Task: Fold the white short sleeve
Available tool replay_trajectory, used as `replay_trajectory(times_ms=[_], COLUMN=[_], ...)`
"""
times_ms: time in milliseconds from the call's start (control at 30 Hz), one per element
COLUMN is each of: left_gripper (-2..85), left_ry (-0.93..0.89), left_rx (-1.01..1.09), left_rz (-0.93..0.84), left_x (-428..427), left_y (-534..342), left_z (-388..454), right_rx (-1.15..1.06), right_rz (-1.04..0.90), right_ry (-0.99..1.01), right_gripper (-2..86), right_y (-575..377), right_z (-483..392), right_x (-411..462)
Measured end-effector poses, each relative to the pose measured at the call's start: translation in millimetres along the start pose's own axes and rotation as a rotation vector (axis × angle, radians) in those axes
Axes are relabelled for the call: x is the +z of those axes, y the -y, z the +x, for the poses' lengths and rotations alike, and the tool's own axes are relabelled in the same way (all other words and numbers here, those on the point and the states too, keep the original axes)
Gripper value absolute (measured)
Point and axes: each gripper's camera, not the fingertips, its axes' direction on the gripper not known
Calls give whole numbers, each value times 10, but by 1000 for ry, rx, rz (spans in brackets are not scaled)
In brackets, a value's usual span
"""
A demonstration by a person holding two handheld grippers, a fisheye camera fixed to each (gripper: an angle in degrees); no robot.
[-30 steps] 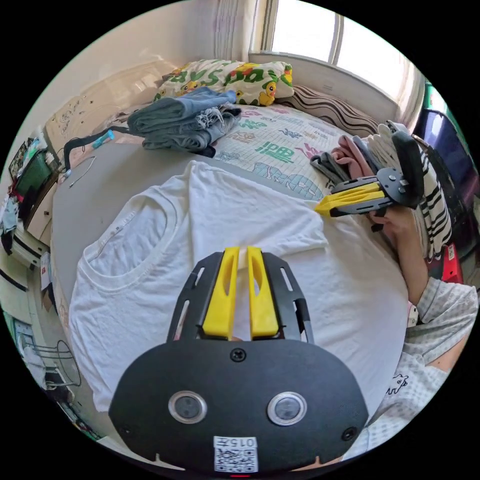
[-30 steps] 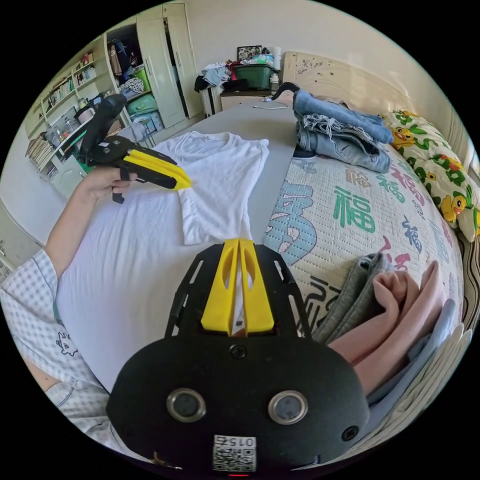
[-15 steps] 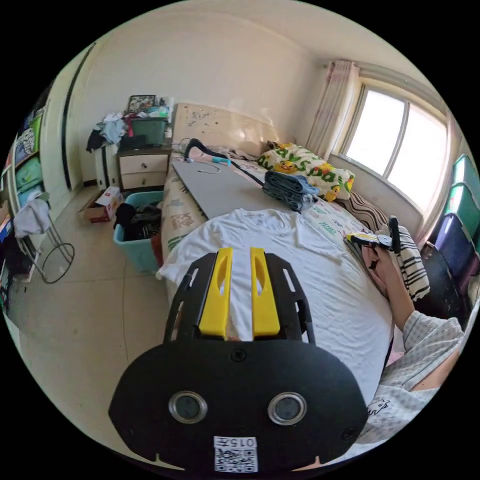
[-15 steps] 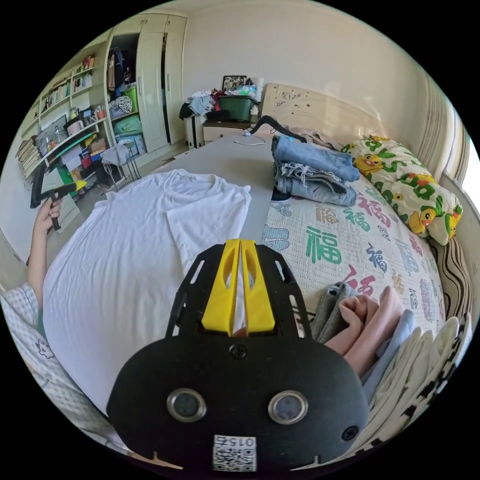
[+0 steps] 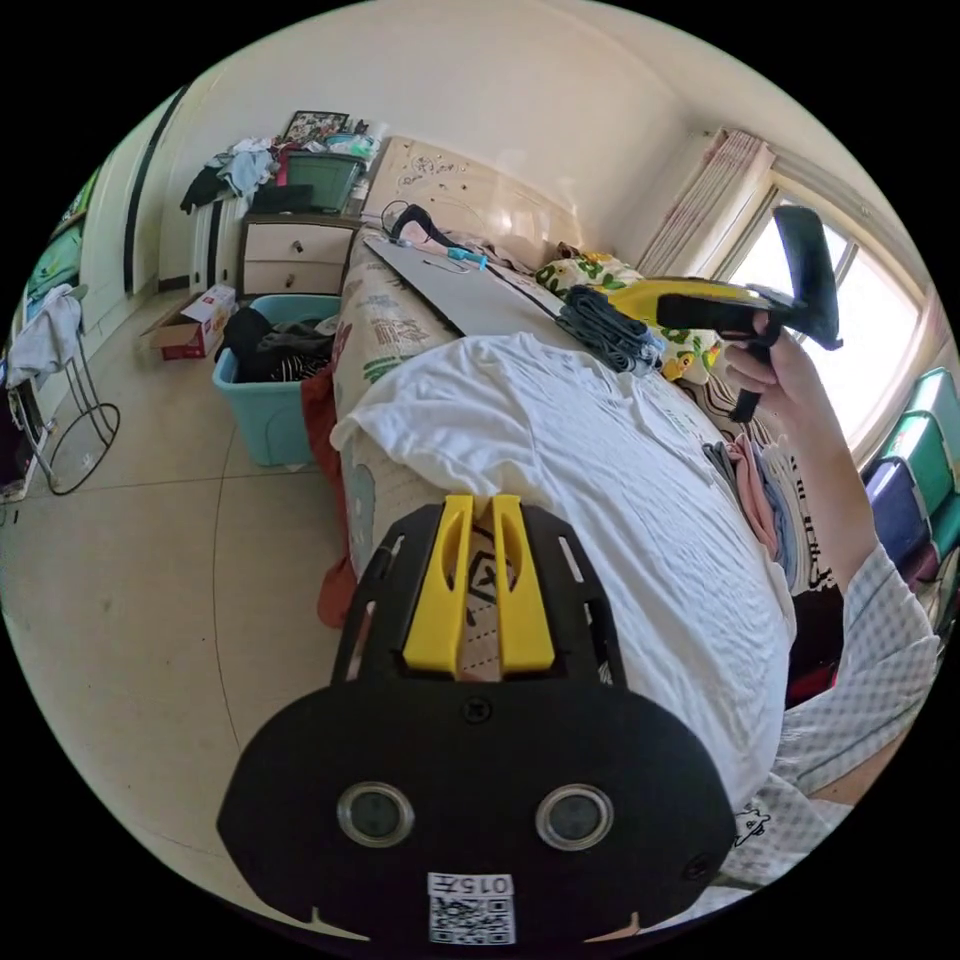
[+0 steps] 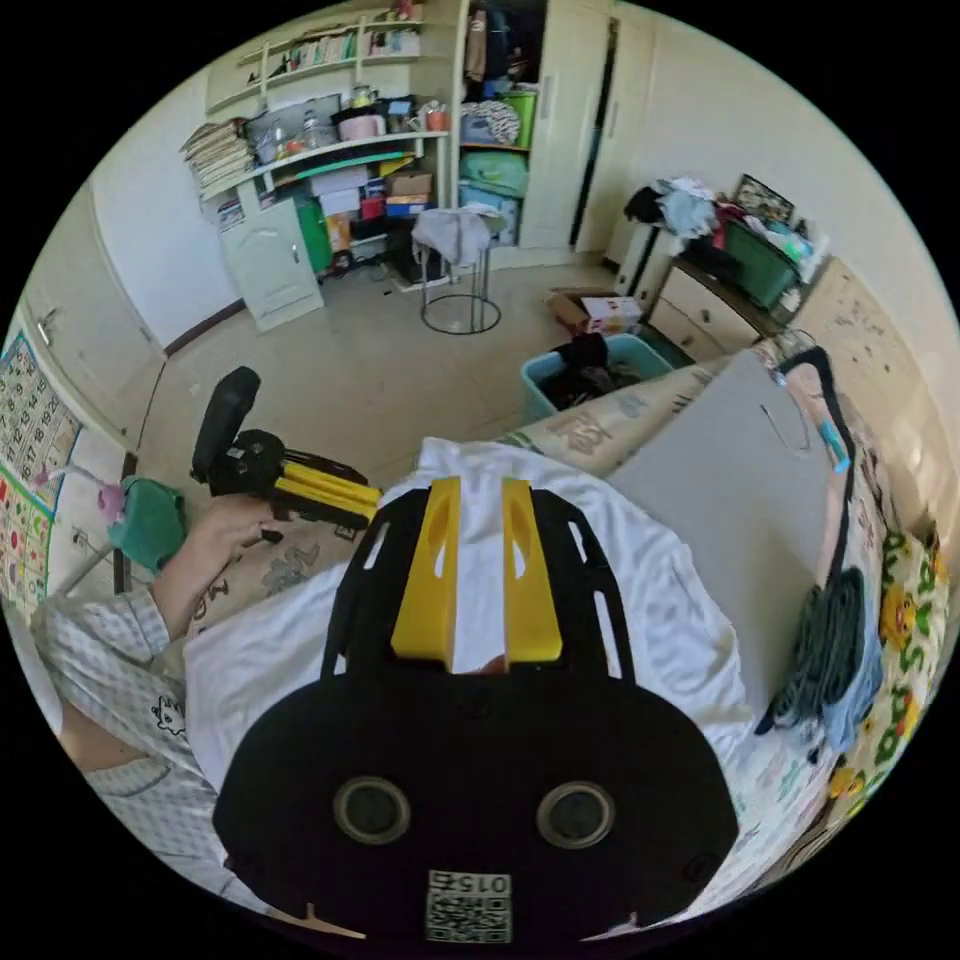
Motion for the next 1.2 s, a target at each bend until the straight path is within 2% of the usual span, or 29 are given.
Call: replay_trajectory(times_ms=[67,200,267,367,500,633,767,867,933,1067,1200], left_gripper=[17,9,7,5,2,0,0,1,3,9,15], left_ry=[-5,9,22,33,47,99,229,182,185,140,108], left_rx=[-6,2,9,16,25,84,242,360,431,522,546], left_rz=[6,15,13,12,19,80,92,90,35,-168,-153], left_x=[-11,-32,-32,-36,-65,-226,-362,-333,-199,183,-49], left_y=[-38,-109,-130,-162,-213,-246,-112,-46,-37,-67,-16], left_z=[-17,20,51,98,160,359,895,1292,1506,1759,1829], right_rx=[-114,-252,-335,-389,-330,-106,144,275,340,446,517], right_rz=[-130,-342,-506,-643,-576,-345,-94,22,48,-32,-8], right_ry=[-10,-125,-255,-422,-462,-360,-188,-132,-94,-75,-146], right_gripper=[108,126,117,73,4,-6,-6,-4,0,43,57], right_y=[556,1069,1183,1159,1141,981,360,-291,-705,-1483,-1855], right_z=[-358,-848,-1069,-1139,-1002,-503,157,511,685,997,1243], right_x=[692,1725,2319,2783,2677,1835,852,426,319,375,90])
